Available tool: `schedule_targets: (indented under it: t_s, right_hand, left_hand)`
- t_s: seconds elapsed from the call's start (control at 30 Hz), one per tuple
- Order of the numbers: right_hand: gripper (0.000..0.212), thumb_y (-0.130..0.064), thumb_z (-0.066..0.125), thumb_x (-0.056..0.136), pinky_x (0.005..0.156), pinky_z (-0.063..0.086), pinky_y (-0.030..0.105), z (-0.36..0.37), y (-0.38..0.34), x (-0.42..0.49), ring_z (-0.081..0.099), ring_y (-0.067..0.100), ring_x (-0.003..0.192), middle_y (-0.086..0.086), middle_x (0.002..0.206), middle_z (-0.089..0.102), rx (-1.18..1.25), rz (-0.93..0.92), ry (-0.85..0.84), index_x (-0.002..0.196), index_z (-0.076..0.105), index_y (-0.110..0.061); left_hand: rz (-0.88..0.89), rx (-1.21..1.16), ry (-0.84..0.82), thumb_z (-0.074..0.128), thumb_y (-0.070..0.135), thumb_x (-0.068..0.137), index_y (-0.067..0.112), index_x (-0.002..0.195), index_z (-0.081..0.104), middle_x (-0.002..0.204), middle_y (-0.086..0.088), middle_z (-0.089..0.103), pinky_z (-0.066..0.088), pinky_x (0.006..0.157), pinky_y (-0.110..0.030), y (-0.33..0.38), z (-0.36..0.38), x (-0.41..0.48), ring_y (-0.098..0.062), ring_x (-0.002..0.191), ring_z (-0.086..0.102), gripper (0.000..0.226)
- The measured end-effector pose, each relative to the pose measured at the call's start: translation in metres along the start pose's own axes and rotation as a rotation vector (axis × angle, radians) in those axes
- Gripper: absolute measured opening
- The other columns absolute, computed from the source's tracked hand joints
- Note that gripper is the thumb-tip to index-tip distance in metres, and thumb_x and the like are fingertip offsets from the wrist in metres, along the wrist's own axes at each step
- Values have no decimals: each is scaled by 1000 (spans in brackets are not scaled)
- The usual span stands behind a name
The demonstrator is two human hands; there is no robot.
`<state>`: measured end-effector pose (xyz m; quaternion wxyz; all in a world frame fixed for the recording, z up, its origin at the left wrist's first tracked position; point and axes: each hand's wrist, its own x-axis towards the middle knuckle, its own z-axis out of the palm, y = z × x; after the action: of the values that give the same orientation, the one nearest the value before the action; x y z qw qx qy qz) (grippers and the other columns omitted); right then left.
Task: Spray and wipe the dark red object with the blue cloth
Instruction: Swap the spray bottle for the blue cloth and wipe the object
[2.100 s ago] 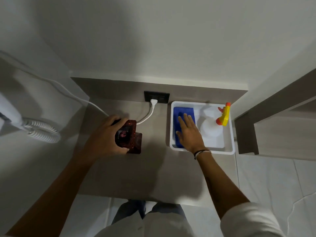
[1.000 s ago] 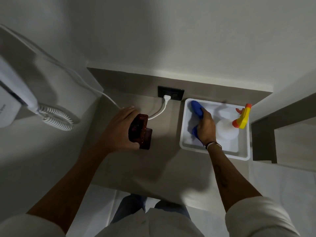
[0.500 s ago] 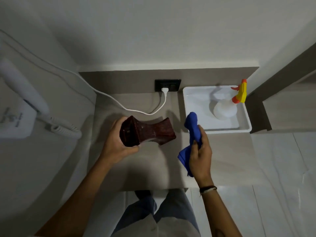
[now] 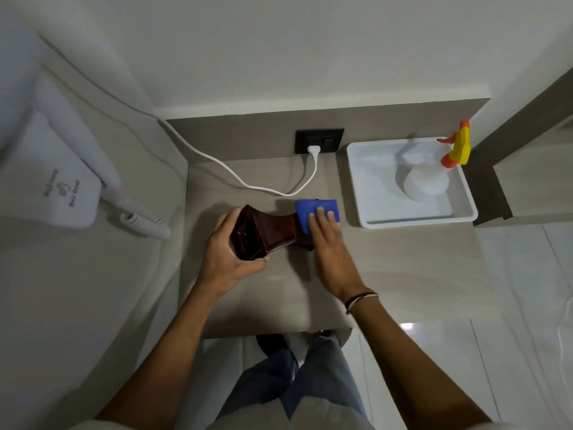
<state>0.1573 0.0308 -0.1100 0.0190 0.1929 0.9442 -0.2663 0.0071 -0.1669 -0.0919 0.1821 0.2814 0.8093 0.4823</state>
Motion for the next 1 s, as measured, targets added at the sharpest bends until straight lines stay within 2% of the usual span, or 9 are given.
schedule_targets:
  t_s: [0.17,0.33,0.4,0.5,0.6,0.73,0.87,0.93,1.0]
  right_hand:
    - [97,11,47,90,138,8,42,24,-70,-15,-3,26,169,7,182,-4,234,-348,74,172,2,-15]
    - [90,21,47,95,137,6,51,2,-10,1,-10,33,168,11,179,-8,74,-24,29,169,6,-9]
    - [88,18,50,97,136,7,53,3,-21,4,-10,34,168,10,180,-6,127,-21,31,170,8,-9]
    - [92,16,51,93,138,6,52,20,-64,-3,-4,31,169,13,181,1,230,-274,36,170,8,-7]
    - [89,14,44,93,138,8,48,21,-58,-2,-1,32,169,13,181,4,170,-403,71,170,7,-10]
    - [84,20,45,96,137,15,48,-3,9,15,3,39,168,15,180,6,32,-71,33,169,14,-7]
    - [70,19,43,96,129,37,44,-17,42,12,48,37,149,18,163,47,636,388,229,162,37,-4]
    - [66,19,39,96,120,49,51,-16,47,6,58,37,137,16,153,56,849,494,234,157,45,-7]
    - [65,19,37,97,110,58,44,-17,43,4,65,37,128,13,144,64,963,499,212,153,51,-9]
  left_hand:
    - [7,14,-30,88,37,52,17,143,59,131,30,55,49,103,-17,-3,-3,2,13,119,59,97]
    - [-52,5,-22,86,45,52,9,155,49,132,50,43,36,101,2,-2,-7,-5,24,119,50,115]
    - [-71,-17,-21,85,45,52,13,155,48,136,37,47,36,101,1,0,-5,-7,19,118,52,114]
    - [-78,-30,-21,85,42,50,16,150,51,133,0,54,43,102,-7,3,-4,-7,11,114,57,108]
    - [-77,-4,-28,84,43,51,12,148,55,131,-5,57,44,101,-8,3,-5,-9,6,111,59,106]
    - [-128,19,-6,86,47,51,5,156,49,138,1,52,37,104,-1,5,-3,-12,12,118,54,119]
    - [-260,-42,69,92,47,54,30,153,53,141,10,61,45,107,-18,9,2,-5,0,127,58,108]
    - [-350,-85,80,92,53,53,48,134,62,122,22,70,51,96,-17,12,4,0,5,115,64,87]
    - [-418,-125,99,91,58,57,53,111,73,103,21,78,58,79,-15,16,6,6,-2,99,75,58]
